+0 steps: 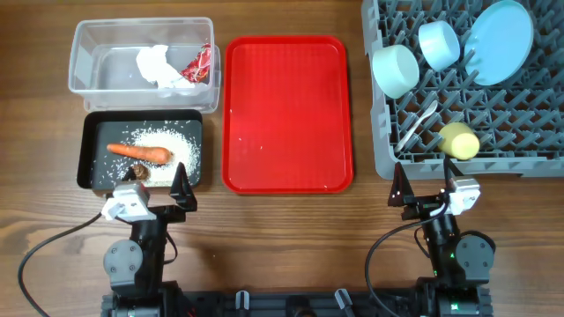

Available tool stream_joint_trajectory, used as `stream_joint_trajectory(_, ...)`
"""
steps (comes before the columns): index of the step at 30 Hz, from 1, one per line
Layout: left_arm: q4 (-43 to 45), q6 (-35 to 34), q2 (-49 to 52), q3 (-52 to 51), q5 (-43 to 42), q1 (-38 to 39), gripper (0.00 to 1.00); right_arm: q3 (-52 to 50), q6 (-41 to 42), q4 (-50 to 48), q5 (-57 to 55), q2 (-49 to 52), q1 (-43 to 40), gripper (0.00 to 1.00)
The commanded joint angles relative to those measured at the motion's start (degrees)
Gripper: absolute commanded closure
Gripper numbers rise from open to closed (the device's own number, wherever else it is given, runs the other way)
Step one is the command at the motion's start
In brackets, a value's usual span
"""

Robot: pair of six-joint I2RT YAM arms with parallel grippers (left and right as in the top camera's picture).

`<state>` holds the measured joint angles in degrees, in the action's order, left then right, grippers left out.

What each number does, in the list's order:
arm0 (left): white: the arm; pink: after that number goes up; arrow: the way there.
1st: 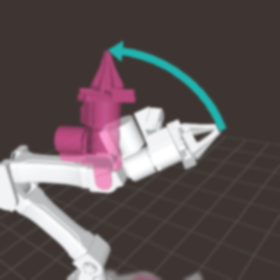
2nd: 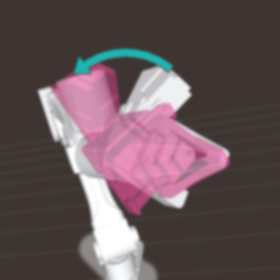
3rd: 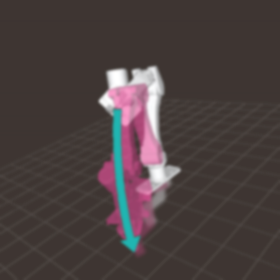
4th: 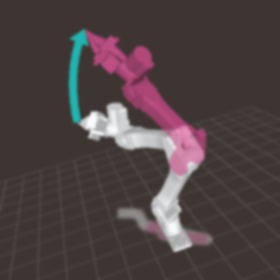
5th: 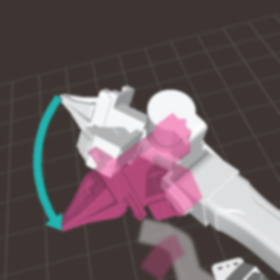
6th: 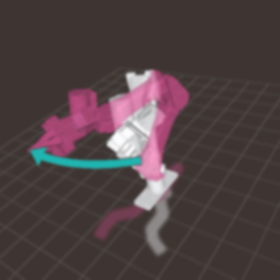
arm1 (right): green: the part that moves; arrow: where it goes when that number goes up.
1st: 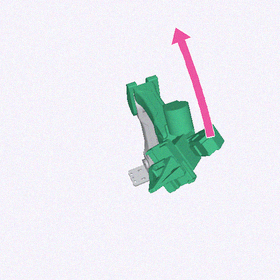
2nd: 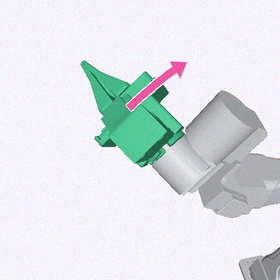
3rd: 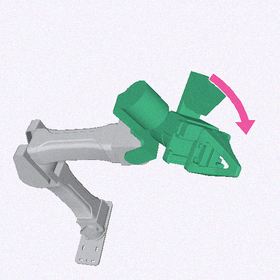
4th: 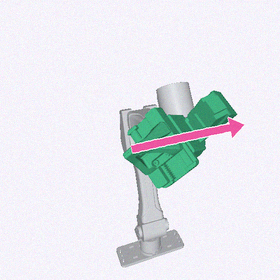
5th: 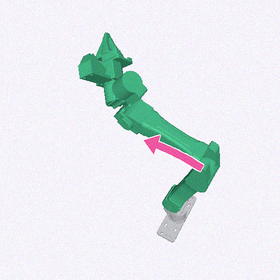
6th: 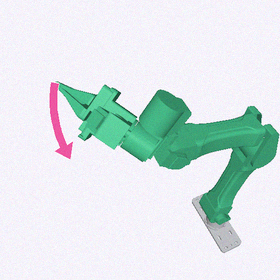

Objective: Sort waste into correct bins and load items into the dishwasher rack

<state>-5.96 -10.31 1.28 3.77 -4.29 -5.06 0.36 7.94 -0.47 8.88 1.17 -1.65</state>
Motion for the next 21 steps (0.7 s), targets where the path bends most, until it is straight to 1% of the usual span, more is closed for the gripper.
stream_joint_trajectory(1, -4.04, 1.07, -1.11, -0.98, 0.81, 0.07, 0.00, -0.07, 1.07, -0.24, -0.59, -0.37, 0.31, 0.00)
stream_joint_trajectory(5, -3.74, 1.07, -1.11, -0.98, 1.14, 1.75, 0.00, -0.07, 1.09, -0.24, -0.61, -0.37, 0.31, 0.00)
stream_joint_trajectory(21, -3.72, 1.07, -0.94, -0.98, 1.18, 1.84, 0.00, -0.07, 1.07, -0.24, -0.59, -0.37, 0.31, 0.00)
